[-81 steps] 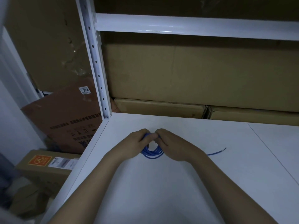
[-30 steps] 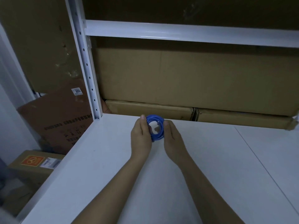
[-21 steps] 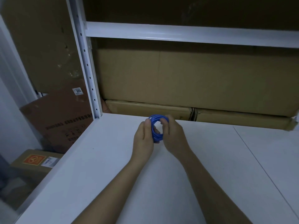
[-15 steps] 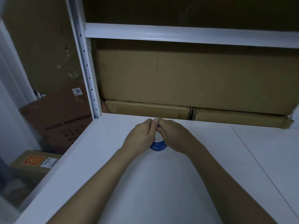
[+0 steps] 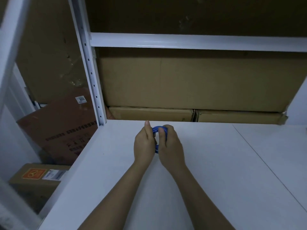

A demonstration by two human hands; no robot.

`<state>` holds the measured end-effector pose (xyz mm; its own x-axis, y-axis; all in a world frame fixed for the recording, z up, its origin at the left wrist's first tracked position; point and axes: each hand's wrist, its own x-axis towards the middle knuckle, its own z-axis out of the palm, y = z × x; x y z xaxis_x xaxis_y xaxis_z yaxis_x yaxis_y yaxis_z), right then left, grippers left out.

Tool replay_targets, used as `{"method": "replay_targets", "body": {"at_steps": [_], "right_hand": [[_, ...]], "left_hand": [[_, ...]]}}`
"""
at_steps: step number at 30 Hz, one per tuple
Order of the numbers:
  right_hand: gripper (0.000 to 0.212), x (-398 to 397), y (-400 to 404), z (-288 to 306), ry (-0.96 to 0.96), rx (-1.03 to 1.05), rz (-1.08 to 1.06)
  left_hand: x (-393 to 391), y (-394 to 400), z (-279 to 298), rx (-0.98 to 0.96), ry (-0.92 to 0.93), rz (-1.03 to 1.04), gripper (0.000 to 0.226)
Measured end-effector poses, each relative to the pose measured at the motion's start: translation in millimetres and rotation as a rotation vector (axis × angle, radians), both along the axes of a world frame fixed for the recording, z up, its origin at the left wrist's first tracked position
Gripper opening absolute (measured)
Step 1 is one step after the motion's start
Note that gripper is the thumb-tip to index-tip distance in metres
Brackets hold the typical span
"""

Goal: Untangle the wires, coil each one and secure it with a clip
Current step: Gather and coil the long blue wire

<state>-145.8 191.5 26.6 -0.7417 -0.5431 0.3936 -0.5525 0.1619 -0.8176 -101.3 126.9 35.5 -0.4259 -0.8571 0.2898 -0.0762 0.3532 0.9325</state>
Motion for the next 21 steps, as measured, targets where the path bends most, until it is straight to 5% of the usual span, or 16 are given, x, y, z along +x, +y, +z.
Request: {"method": "replay_targets", "body": {"at_steps": [7, 14, 19, 21], "right_hand": [[0.014, 28.3, 16.2, -2.8, 0.003, 0.065, -0.030], [0.020, 27.4, 63.2, -18.5, -0.295, -0.177, -0.227], [0.024, 30.1, 113.0, -33.9, -0.302, -0.197, -0.343], [0.024, 24.6, 133.6, -32.6, -0.281, -0.159, -0.396]], "left_hand": [[31.0, 13.3, -16.5, 0.250, 0.120, -0.194, 0.055], [53.8, 47.8, -21.8, -0.036, -0.359, -0.479, 0.051], [36.4, 89.5, -31.3, -0.297, -0.339, -0.617, 0.029], [24.2, 105.2, -32.5, -0.245, -0.312, -0.650, 0.034]]}}
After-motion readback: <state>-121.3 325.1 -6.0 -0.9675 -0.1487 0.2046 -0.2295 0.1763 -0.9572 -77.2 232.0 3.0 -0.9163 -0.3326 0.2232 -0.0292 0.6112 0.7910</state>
